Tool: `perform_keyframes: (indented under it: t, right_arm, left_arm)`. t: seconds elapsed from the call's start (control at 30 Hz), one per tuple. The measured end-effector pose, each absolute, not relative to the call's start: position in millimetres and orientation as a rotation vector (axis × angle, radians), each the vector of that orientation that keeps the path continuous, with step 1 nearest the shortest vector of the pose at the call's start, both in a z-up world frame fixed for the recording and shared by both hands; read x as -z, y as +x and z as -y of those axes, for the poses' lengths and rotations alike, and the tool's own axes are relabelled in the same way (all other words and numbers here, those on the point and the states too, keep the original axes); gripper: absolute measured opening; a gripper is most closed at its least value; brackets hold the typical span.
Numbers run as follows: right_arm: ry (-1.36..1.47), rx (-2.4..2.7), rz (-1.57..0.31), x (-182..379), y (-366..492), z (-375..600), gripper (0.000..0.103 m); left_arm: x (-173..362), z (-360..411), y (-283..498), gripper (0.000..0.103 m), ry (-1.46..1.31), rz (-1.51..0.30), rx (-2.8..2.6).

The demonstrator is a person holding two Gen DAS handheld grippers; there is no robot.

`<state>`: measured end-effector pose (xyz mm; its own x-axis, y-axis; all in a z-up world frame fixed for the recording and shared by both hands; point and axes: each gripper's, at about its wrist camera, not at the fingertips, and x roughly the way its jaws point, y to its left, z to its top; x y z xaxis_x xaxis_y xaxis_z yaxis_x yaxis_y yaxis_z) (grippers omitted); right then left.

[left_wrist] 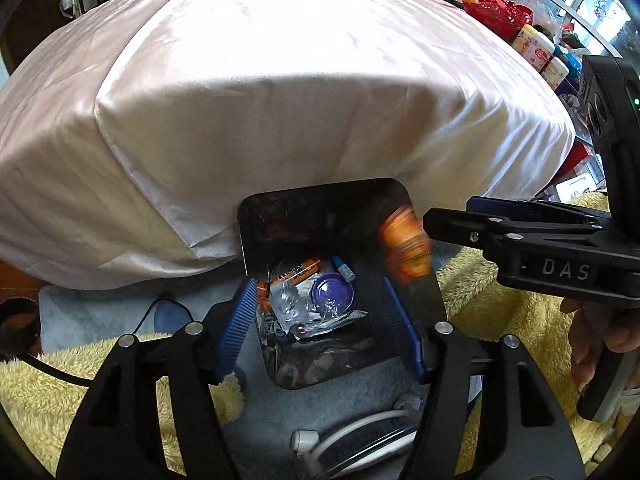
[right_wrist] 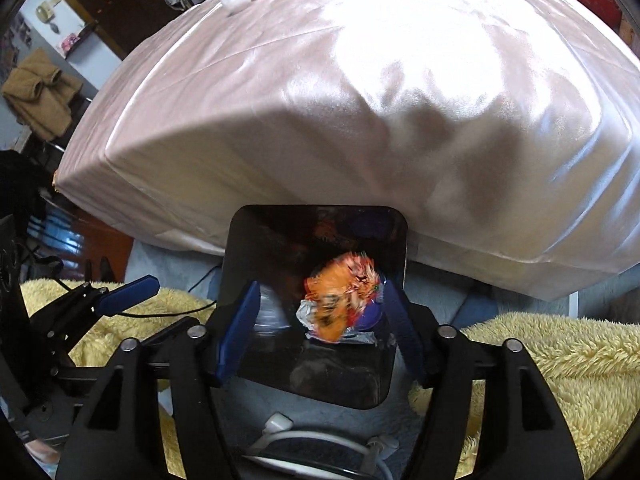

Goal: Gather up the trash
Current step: 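Lower the blister pack and candy wrapper into the black bin and open both tools, then grasp the clear plastic bag with the left tool while the right tool grasps the pink cone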

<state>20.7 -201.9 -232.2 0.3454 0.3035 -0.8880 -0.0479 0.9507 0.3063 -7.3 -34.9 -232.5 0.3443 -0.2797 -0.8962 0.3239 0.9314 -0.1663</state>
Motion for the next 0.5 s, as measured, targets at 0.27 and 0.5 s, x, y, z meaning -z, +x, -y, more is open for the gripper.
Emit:
perform_keyframes:
  t: [0.27, 0.5]
  right_arm:
    - [0.277, -0.185, -1.127, 211.2, 30.2, 218.8, 0.081]
    - [0.294, -0.17, -1.048, 180.8, 53.4, 233.9, 0.088]
  left_arm:
    - [217.5, 21.5, 4.7, 0.077, 0.026, -1.121, 0.344]
    - [177.4, 16.2, 21.0, 0.082, 0.025, -1.027, 0.319]
